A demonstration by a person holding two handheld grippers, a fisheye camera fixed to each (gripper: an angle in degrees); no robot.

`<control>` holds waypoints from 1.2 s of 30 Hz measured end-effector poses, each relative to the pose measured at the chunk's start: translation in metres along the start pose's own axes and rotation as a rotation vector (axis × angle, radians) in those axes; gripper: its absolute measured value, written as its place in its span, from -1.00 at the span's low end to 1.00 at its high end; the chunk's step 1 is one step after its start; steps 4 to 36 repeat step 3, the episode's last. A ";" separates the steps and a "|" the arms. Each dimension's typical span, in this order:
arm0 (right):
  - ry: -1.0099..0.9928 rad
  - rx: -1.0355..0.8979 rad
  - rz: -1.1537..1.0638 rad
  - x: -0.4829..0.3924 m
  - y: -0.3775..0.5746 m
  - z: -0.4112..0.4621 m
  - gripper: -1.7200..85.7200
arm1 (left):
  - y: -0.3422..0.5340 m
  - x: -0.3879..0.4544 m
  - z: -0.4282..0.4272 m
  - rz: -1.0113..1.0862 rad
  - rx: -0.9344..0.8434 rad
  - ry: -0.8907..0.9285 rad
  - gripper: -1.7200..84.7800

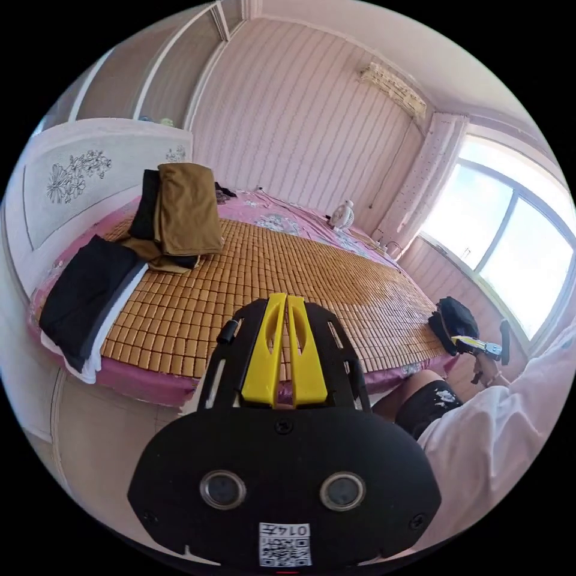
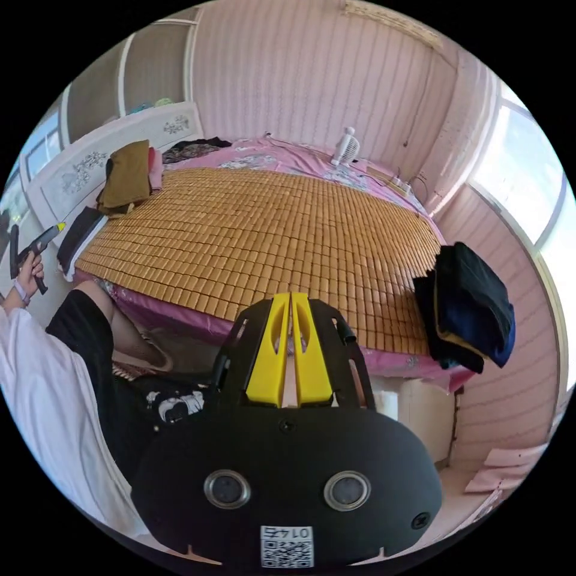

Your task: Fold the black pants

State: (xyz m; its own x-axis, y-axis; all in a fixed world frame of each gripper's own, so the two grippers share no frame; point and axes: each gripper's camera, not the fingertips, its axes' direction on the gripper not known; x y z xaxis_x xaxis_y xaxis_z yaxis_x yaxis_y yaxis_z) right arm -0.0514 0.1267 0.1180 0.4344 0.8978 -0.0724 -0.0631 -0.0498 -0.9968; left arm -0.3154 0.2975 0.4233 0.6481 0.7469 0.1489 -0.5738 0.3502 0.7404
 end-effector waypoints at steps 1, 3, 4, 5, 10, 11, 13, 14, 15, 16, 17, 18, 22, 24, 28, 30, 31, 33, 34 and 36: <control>-0.054 0.016 -0.084 -0.023 -0.019 0.010 -0.97 | 0.006 -0.007 -0.008 -0.023 0.012 -0.018 -0.98; -0.141 0.046 -0.197 -0.061 -0.045 0.022 -0.97 | 0.032 -0.032 -0.040 -0.082 0.053 -0.088 -0.97; -0.141 0.046 -0.197 -0.061 -0.045 0.022 -0.97 | 0.032 -0.032 -0.040 -0.082 0.053 -0.088 -0.97; -0.141 0.046 -0.197 -0.061 -0.045 0.022 -0.97 | 0.032 -0.032 -0.040 -0.082 0.053 -0.088 -0.97; -0.141 0.046 -0.197 -0.061 -0.045 0.022 -0.97 | 0.032 -0.032 -0.040 -0.082 0.053 -0.088 -0.97; -0.141 0.046 -0.197 -0.061 -0.045 0.022 -0.97 | 0.032 -0.032 -0.040 -0.082 0.053 -0.088 -0.97; -0.141 0.046 -0.197 -0.061 -0.045 0.022 -0.97 | 0.032 -0.032 -0.040 -0.082 0.053 -0.088 -0.97; -0.141 0.046 -0.197 -0.061 -0.045 0.022 -0.97 | 0.032 -0.032 -0.040 -0.082 0.053 -0.088 -0.97; -0.141 0.046 -0.197 -0.061 -0.045 0.022 -0.97 | 0.032 -0.032 -0.040 -0.082 0.053 -0.088 -0.97; -0.141 0.046 -0.197 -0.061 -0.045 0.022 -0.97 | 0.032 -0.032 -0.040 -0.082 0.053 -0.088 -0.97; -0.141 0.046 -0.197 -0.061 -0.045 0.022 -0.97 | 0.032 -0.032 -0.040 -0.082 0.053 -0.088 -0.97; -0.141 0.046 -0.197 -0.061 -0.045 0.022 -0.97 | 0.032 -0.032 -0.040 -0.082 0.053 -0.088 -0.97; -0.141 0.046 -0.197 -0.061 -0.045 0.022 -0.97 | 0.032 -0.032 -0.040 -0.082 0.053 -0.088 -0.97; -0.141 0.046 -0.197 -0.061 -0.045 0.022 -0.97 | 0.032 -0.032 -0.040 -0.082 0.053 -0.088 -0.97; -0.141 0.046 -0.197 -0.061 -0.045 0.022 -0.97 | 0.032 -0.032 -0.040 -0.082 0.053 -0.088 -0.97; -0.141 0.046 -0.197 -0.061 -0.045 0.022 -0.97 | 0.032 -0.032 -0.040 -0.082 0.053 -0.088 -0.97; -0.141 0.046 -0.197 -0.061 -0.045 0.022 -0.97 | 0.032 -0.032 -0.040 -0.082 0.053 -0.088 -0.97; -0.141 0.046 -0.197 -0.061 -0.045 0.022 -0.97 | 0.032 -0.032 -0.040 -0.082 0.053 -0.088 -0.97; -0.141 0.046 -0.197 -0.061 -0.045 0.022 -0.97 | 0.032 -0.032 -0.040 -0.082 0.053 -0.088 -0.97; -0.141 0.046 -0.197 -0.061 -0.045 0.022 -0.97 | 0.032 -0.032 -0.040 -0.082 0.053 -0.088 -0.97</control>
